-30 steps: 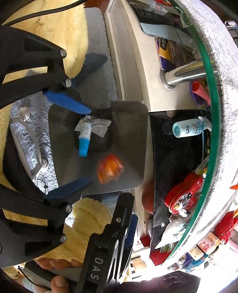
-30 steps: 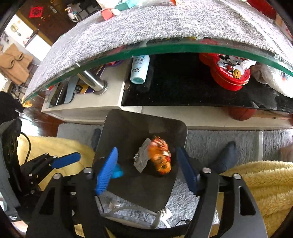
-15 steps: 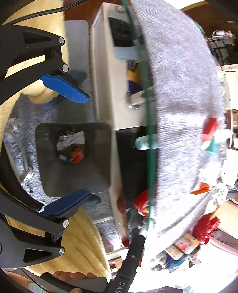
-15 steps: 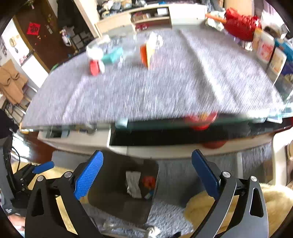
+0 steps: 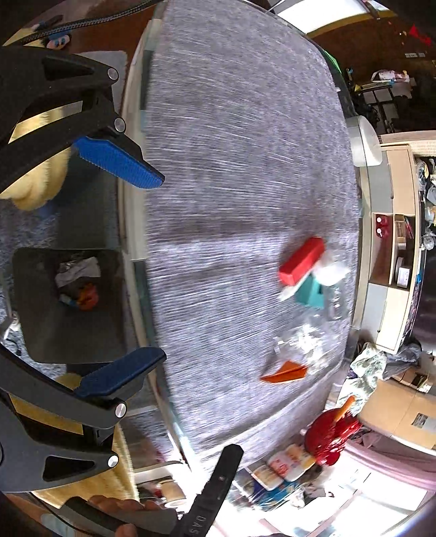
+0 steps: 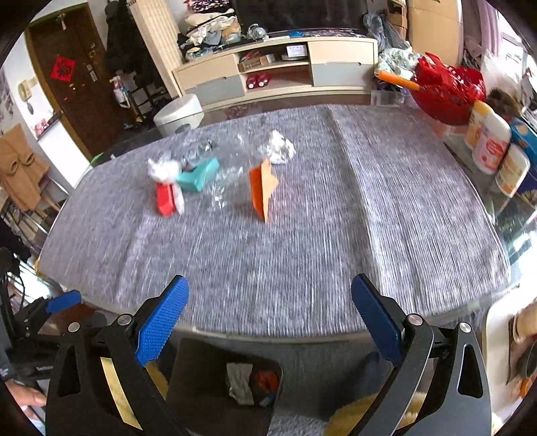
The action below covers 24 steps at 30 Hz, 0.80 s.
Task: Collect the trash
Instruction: 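Grasp the orange paper with the right tool while the left tool grasps the red block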
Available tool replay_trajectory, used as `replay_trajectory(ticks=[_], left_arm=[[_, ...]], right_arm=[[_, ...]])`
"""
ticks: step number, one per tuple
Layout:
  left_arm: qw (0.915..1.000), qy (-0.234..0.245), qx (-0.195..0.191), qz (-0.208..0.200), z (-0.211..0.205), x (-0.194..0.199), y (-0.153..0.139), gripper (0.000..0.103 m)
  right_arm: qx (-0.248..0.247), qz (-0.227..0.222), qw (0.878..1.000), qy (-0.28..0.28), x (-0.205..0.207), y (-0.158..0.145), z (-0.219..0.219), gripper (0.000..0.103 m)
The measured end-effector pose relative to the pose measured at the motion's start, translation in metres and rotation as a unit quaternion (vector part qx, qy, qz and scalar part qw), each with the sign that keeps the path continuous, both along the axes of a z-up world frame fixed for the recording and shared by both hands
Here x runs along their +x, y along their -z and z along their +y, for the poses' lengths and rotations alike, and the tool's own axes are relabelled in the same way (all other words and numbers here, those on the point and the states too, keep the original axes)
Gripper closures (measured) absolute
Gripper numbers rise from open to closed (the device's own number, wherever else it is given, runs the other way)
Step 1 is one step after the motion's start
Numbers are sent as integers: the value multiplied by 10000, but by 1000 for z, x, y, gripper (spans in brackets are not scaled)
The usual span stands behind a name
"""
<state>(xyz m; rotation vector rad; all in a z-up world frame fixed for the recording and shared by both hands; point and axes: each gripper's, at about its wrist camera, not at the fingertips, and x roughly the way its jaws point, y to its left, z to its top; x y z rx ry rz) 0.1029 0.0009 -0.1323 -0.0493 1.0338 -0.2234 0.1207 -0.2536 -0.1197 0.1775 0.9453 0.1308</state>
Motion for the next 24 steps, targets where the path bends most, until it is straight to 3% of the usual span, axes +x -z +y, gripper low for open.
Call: replay_trajectory(ticks=[10, 15, 17, 20, 24], left_arm=[[9999, -55, 102, 0, -6, 63, 2, 13], [9999, -81, 94, 27, -10, 92, 8, 13], [9999, -80, 68, 45, -12, 103, 12, 15], [9999, -50, 92, 51, -17, 115, 16, 25], [9999, -68, 28, 87, -23, 135, 23, 31]], right_arm=[[5, 114, 9999, -89, 65, 18, 8, 8], [6, 215, 9997, -126, 88, 31, 10, 21], [7, 258, 9995, -159, 93, 36, 11, 35], [-44, 299, 9994, -194, 99, 43, 14, 45], [34, 318, 9993, -199, 102, 46, 13, 52]])
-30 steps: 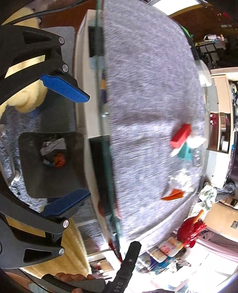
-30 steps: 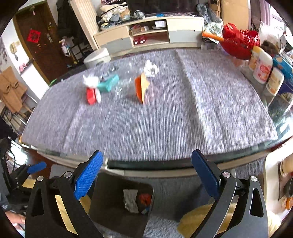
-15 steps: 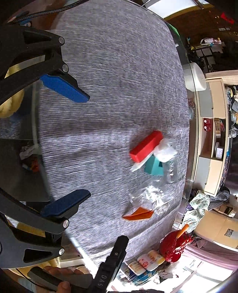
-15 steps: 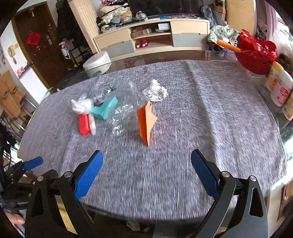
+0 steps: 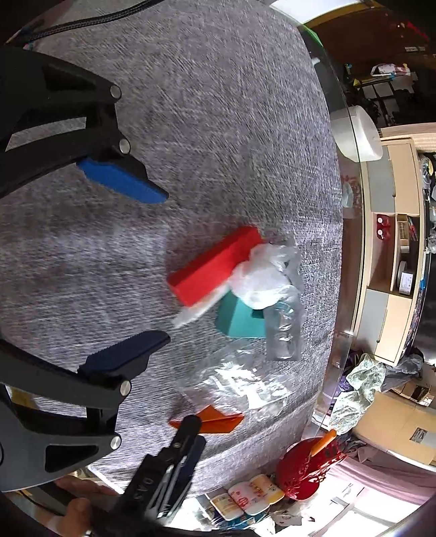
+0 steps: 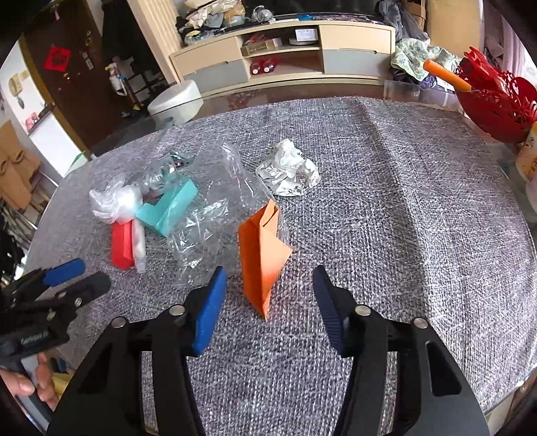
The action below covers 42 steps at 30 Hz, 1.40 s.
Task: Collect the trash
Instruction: 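Grasp the orange paper with the right tool while the left tool grasps the red block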
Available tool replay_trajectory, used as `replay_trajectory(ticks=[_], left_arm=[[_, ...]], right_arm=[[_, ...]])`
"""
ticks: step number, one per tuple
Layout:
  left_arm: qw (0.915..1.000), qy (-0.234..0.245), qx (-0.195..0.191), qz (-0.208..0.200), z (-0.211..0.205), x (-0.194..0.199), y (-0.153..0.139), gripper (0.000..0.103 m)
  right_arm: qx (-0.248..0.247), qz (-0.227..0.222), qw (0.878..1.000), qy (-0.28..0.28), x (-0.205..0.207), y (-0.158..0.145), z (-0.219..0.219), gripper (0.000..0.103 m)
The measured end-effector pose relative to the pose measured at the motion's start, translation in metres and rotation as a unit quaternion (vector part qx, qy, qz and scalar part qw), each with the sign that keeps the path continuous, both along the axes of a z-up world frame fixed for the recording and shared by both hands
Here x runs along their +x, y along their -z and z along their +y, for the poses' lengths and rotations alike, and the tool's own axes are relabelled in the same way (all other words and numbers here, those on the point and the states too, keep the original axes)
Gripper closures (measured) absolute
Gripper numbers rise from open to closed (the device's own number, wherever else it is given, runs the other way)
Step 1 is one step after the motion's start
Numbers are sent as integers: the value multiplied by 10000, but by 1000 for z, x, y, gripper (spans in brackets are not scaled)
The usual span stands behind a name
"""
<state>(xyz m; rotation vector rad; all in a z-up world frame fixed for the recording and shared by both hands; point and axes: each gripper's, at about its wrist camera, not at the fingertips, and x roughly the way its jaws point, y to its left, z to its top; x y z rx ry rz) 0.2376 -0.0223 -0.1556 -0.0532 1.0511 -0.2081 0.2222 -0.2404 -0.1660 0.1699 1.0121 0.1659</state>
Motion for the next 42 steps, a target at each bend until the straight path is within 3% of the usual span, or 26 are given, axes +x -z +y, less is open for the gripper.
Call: replay_trajectory(ticks=[6, 19, 20, 21, 22, 26, 33, 42], left_arm=[[9999, -57, 85, -22, -9, 21, 9, 45], [9994, -197, 272, -50, 2, 37, 7, 60], [9993, -206, 296, -66, 3, 37, 7, 64], [9992, -220, 341, -40, 5, 38, 8, 78], [9988, -260, 404, -9, 7, 39, 10, 84], [9992, -252, 311, 12, 12, 38, 10, 84], [9994, -135, 307, 79, 13, 16, 8, 84], [9993, 161, 323, 115, 12, -58, 5, 84]], right_arm=[[90, 21, 9999, -67, 2, 2, -1, 56], [96, 31, 9999, -24, 13, 7, -6, 67], [84, 30, 10000, -18, 12, 7, -8, 70], [98, 27, 9999, -15, 12, 7, -8, 70], [114, 29, 9999, -14, 12, 7, -8, 71], [167, -2, 9998, -63, 8, 3, -7, 80], [245, -101, 9996, -120, -17, -12, -6, 80], [283, -6, 9991, -327, -67, -15, 5, 80]])
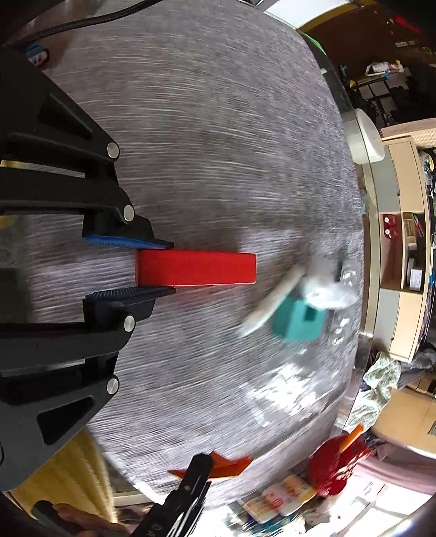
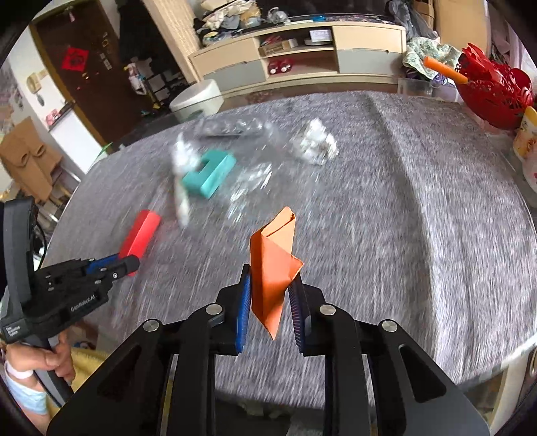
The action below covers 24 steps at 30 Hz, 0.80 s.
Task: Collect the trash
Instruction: 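Grasp the orange paper with the right tool while the left tool grasps the red block, then lower both tools into the bin and open them to drop the items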
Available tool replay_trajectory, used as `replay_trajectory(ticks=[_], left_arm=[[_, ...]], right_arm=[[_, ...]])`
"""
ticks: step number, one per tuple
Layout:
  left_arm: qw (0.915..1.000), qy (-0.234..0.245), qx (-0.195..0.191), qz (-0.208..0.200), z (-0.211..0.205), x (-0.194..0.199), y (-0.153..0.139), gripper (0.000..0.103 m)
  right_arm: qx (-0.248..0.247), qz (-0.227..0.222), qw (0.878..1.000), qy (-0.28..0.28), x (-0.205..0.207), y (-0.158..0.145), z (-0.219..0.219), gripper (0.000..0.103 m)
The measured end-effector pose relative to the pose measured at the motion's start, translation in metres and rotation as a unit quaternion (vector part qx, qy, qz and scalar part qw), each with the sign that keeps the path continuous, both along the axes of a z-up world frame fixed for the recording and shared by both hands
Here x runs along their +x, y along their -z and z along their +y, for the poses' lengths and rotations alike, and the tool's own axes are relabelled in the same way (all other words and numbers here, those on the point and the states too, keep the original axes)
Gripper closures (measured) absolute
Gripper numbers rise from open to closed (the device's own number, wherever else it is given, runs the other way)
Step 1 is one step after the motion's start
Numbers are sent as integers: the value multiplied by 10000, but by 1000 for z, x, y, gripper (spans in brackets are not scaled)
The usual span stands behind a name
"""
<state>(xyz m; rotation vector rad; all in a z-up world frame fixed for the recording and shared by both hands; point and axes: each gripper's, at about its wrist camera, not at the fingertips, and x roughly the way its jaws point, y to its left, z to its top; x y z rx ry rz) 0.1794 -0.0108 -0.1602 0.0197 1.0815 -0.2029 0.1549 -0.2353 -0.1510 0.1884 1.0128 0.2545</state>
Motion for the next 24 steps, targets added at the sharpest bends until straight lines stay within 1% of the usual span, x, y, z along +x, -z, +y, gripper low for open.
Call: replay_trajectory(ticks=[6, 11, 16, 20, 24], left_arm=[[9998, 21, -217, -5, 5, -59, -3, 84], [9993, 73, -310, -197, 8, -108, -17, 84], [9987, 195, -382, -265, 8, -145, -24, 84], [9987, 289, -402, -129, 2, -170, -11, 84], [9981, 376, -439, 215, -5, -187, 19, 84]], right_arm=[[-75, 15, 9999, -87, -41, -2, 10, 80], [-181, -30, 9997, -173, -76, -4, 17, 80], [-226, 15, 9994, -274, -108, 2, 28, 80], [-233, 191, 9989, -349, -129, 18, 34, 80], [-298, 375, 9979, -429, -144, 36, 42, 80]])
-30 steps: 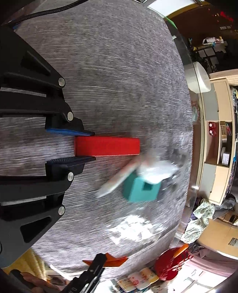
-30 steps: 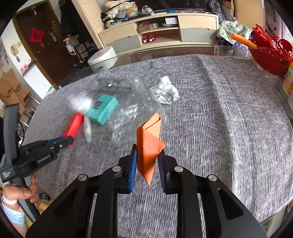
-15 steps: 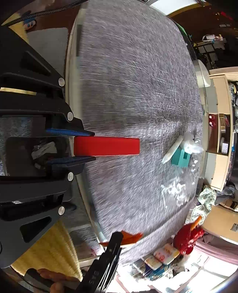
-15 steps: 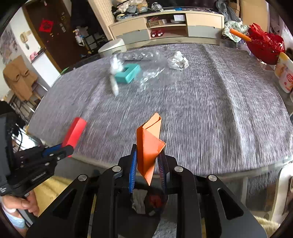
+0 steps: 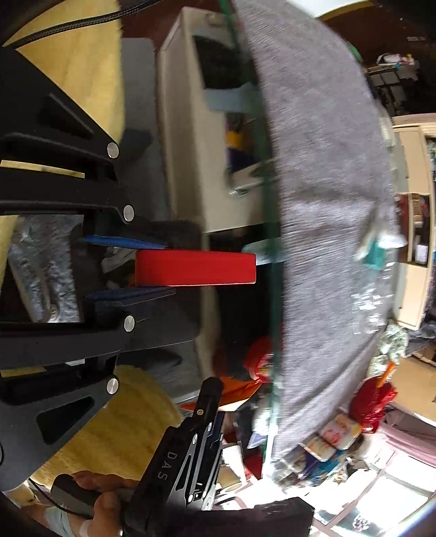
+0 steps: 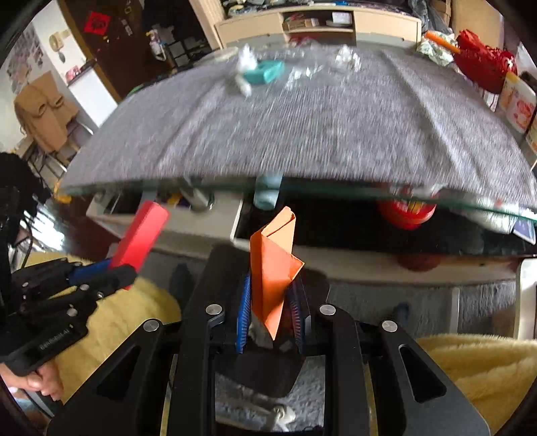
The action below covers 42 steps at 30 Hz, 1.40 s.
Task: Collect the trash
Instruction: 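Lower both tools into the bin and open them to drop the items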
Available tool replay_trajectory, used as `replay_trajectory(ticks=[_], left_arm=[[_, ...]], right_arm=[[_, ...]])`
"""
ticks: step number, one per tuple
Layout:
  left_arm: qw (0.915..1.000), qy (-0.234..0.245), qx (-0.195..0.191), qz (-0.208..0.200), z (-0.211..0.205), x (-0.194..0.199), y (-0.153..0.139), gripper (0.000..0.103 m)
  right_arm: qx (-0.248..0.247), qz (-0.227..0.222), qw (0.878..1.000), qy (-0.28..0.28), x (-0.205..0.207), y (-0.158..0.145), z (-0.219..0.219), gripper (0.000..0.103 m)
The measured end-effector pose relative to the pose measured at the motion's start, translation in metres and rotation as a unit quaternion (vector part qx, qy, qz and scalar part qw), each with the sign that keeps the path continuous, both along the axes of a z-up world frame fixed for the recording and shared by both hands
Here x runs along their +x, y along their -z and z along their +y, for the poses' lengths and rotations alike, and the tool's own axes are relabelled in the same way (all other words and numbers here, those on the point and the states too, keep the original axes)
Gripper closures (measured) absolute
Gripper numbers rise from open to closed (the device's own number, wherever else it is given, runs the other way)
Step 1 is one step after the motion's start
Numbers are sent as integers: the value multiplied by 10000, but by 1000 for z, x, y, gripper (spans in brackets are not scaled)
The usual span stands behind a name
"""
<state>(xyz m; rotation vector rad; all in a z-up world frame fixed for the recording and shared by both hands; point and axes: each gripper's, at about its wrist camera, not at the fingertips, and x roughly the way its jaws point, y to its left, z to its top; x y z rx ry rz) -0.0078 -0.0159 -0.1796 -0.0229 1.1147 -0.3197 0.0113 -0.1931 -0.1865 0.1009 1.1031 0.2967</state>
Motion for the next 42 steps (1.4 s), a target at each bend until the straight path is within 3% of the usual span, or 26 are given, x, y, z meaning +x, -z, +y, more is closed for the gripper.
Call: replay_trajectory(ticks=[13, 22, 24, 26, 31, 36, 42], left_arm=[[9951, 154, 63, 973, -19, -8, 80, 84], [9937, 149, 108, 1103, -20, -2, 93, 84], [9936, 123, 102, 1118, -19, 0, 93, 82], [9936, 88, 134, 1121, -17, 3, 92, 74], [9944, -32, 215, 1035, -11, 9, 83, 57], [9967, -158, 268, 748, 1, 20, 57, 39], [9986, -326, 206, 366, 13, 42, 16, 32]], right_arm=[[61, 892, 9959, 109, -3, 77, 6, 80], [114, 1118, 9936, 83, 5, 93, 9, 78], [99, 1116, 9936, 106, 7, 93, 8, 71], [60, 1068, 9941, 155, 8, 91, 7, 39], [148, 984, 9945, 317, 14, 80, -5, 37], [267, 619, 9959, 596, 23, 47, -25, 24], [310, 5, 9959, 851, 42, -7, -49, 18]])
